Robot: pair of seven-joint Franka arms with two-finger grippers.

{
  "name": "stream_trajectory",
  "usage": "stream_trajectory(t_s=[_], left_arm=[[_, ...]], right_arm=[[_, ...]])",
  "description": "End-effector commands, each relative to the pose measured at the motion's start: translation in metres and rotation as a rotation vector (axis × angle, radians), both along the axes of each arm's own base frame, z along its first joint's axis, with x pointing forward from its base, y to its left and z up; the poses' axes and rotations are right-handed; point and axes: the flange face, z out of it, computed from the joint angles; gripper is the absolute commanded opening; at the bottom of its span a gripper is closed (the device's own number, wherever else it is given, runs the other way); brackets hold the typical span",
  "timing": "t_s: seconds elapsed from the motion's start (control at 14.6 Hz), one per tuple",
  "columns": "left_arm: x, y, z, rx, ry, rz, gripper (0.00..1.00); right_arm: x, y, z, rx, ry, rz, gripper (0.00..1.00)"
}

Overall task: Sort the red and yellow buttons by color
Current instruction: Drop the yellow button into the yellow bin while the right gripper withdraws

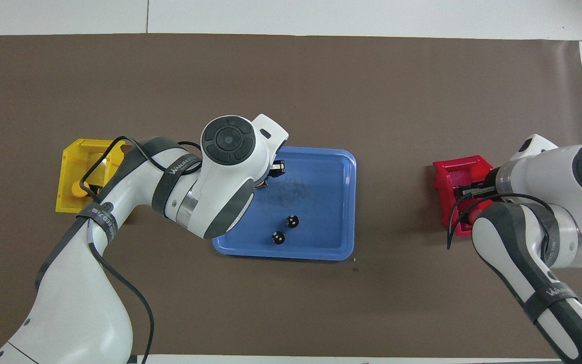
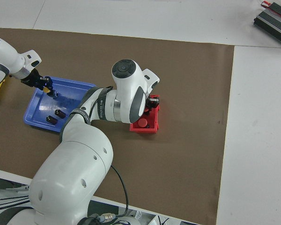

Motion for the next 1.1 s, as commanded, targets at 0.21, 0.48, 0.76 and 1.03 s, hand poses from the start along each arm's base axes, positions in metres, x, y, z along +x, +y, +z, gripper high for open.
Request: stream_trajectory(t_s=[0.21,0.48,0.76,1.03], left_arm=[[0.013,0.033,0.078,0.022,-0.002,0.059,0.02],[0.062,0.16,0.123,0.107,0.001,0.062,0.01],[0.108,0.305,0.125,0.106,-0.015,0.009,0.01],[0.118,0.385,0.111,0.103,-0.063,0.002,0.01]], right_arm=[[0.013,-0.001,0.017,-0.018,0.023,0.032,0.66],[0.035,-0.002,0.076,-0.022,0.066,0.025,0.75],[0.051,0.004,0.189,-0.008,0.061,0.01,1.0],[0.032,0.002,0.284,0.015,0.06,-0.007,1.0]])
